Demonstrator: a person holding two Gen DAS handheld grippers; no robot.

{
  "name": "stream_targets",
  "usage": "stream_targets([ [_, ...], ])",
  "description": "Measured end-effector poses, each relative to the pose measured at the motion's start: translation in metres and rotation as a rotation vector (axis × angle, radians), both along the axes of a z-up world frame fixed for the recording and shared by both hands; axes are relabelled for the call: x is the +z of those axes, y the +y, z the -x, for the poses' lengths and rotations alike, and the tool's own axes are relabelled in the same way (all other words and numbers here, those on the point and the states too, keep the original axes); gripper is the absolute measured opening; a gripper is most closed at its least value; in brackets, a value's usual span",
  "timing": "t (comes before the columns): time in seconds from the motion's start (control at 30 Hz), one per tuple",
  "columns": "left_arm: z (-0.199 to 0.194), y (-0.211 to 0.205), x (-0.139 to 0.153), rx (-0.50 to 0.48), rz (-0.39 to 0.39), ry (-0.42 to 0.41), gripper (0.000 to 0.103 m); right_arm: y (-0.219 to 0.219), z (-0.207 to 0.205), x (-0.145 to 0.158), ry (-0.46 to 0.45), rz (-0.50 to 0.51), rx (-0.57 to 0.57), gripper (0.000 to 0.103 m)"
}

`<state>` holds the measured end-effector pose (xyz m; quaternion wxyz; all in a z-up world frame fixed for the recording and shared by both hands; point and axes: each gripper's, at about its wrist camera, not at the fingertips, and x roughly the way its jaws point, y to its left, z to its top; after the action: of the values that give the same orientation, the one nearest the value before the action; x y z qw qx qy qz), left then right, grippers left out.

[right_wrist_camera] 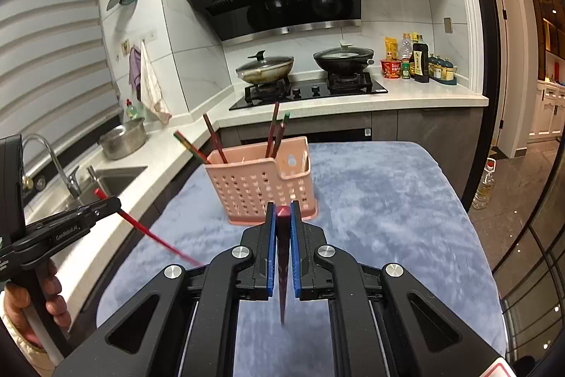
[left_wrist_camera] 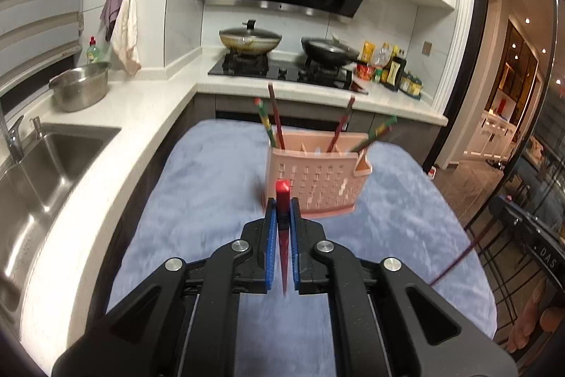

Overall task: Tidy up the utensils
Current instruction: 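Lift both chopsticks and carry them upright over the pink caddy, then lower the chopsticks into the caddy and open both tools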

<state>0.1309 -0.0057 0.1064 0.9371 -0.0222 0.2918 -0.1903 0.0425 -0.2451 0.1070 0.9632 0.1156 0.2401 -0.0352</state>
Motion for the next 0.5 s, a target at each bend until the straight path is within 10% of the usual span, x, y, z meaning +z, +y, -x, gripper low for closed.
stream_targets([
  [0.5,-0.059,-0.008,0.095,0.03,0.121,-0.194,0.007,-0.023,-0.073,0.082,-0.204,-0.051,0.021,0.007],
])
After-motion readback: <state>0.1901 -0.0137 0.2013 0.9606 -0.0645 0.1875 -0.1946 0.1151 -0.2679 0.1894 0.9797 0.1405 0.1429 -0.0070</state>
